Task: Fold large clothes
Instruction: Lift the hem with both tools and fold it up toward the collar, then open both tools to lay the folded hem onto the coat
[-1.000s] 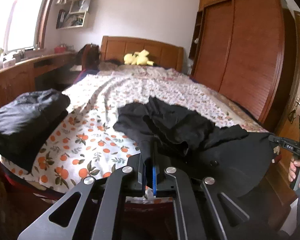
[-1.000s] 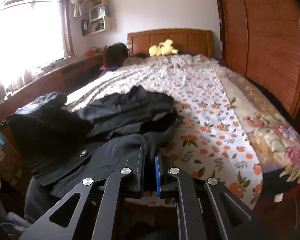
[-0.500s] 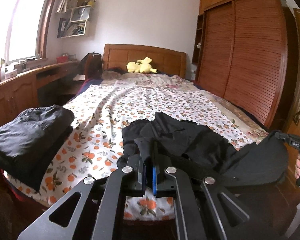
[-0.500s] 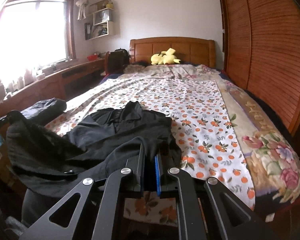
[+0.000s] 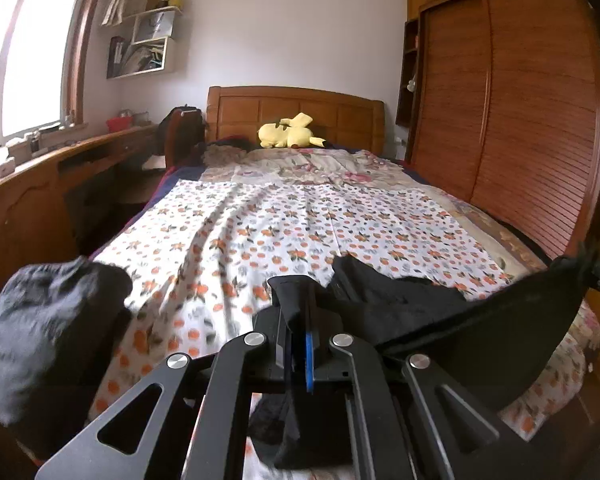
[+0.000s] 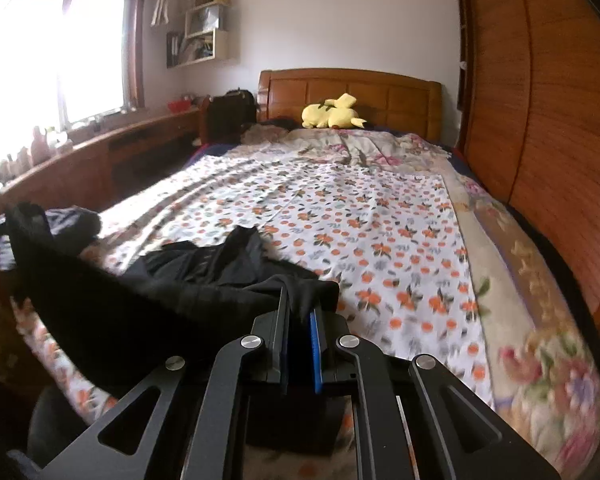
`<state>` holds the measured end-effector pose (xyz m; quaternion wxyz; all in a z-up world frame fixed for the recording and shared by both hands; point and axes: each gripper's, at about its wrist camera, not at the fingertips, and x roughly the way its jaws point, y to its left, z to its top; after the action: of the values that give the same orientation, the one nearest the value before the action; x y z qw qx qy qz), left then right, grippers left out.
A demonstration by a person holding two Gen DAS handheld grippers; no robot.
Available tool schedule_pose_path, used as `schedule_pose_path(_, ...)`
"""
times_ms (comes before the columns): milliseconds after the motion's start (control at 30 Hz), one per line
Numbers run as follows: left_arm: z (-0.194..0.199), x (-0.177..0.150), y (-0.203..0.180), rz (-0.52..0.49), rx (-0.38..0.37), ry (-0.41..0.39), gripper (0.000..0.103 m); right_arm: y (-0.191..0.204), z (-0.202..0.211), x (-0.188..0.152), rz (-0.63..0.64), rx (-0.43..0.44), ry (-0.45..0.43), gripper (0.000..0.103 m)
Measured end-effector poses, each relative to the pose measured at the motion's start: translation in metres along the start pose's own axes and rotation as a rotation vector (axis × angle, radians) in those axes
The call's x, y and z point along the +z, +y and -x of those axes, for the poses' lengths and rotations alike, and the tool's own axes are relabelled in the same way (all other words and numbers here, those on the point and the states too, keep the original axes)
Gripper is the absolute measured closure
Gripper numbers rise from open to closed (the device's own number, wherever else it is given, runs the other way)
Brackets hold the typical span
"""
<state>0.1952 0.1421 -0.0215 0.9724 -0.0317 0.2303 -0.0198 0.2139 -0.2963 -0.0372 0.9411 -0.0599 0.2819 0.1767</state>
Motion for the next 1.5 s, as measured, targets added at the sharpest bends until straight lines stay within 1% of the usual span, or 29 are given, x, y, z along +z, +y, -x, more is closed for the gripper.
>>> schedule_pose_path(167,-0.051,0.030,0.013,0.000,0.028,0.003,0.098,-0.011,-0.055,0.042,0.040,-0.038,0.015,0.096)
schedule_pose_path(267,-0.081,0.049,0.023,-0.021,0.050,0.005,0.098,-0.016,-0.088,0.062,0.056,-0.064,0.021,0.096)
schedule_pose_path(467,-0.144,0.078,0.039,-0.041,0.065,0.038,0.098,-0.019,-0.158,0.097,0.089,-0.111,0.069,0.096)
schedule_pose_path(600,-0.183,0.086,0.046,-0.056,0.085,0.066,0.098,-0.014,-0.201,0.108,0.100,-0.139,0.102,0.096)
schedule_pose_path(700,-0.205,0.089,0.048,-0.069,0.096,0.082,0.098,-0.012,-0.222,0.112,0.097,-0.157,0.116,0.096)
schedule_pose_path(800,-0.217,0.087,0.047,-0.078,0.098,0.090,0.098,-0.011,-0.240,0.114,0.089,-0.176,0.133,0.096)
schedule_pose_path(900,-0.227,0.084,0.049,-0.078,0.089,0.097,0.094,-0.010,-0.254,0.114,0.088,-0.183,0.153,0.096)
schedule_pose_path(967,-0.238,0.080,0.050,-0.079,0.087,0.126,0.090,-0.008,-0.264,0.112,0.094,-0.184,0.172,0.095)
schedule_pose_path(1000,-0.242,0.077,0.050,-0.079,0.087,0.145,0.086,-0.007,-0.267,0.111,0.098,-0.185,0.179,0.095)
schedule_pose_path(1033,-0.247,0.071,0.052,-0.079,0.087,0.166,0.073,-0.004,-0.271,0.110,0.104,-0.187,0.187,0.094)
schedule_pose_path(1067,-0.249,0.066,0.053,-0.085,0.102,0.176,0.054,-0.002,-0.273,0.108,0.107,-0.190,0.192,0.093)
schedule_pose_path(1100,-0.248,0.061,0.053,-0.098,0.123,0.176,0.024,0.000,-0.275,0.107,0.105,-0.190,0.192,0.083)
schedule_pose_path(1133,-0.247,0.056,0.052,-0.111,0.124,0.170,0.011,0.003,-0.275,0.106,0.105,-0.194,0.190,0.062)
schedule_pose_path(1167,-0.244,0.052,0.050,-0.122,0.117,0.165,0.011,0.009,-0.273,0.104,0.119,-0.213,0.181,0.055)
schedule_pose_path(1200,-0.242,0.046,0.049,-0.131,0.109,0.173,0.011,0.013,-0.271,0.103,0.126,-0.197,0.172,0.054)
schedule_pose_path(1333,-0.233,0.029,0.044,-0.143,0.089,0.193,0.011,0.027,-0.262,0.094,0.120,-0.143,0.171,0.054)
schedule_pose_path(1500,-0.215,0.001,0.033,-0.133,0.049,0.215,0.009,0.043,-0.238,0.070,0.116,-0.075,0.174,0.054)
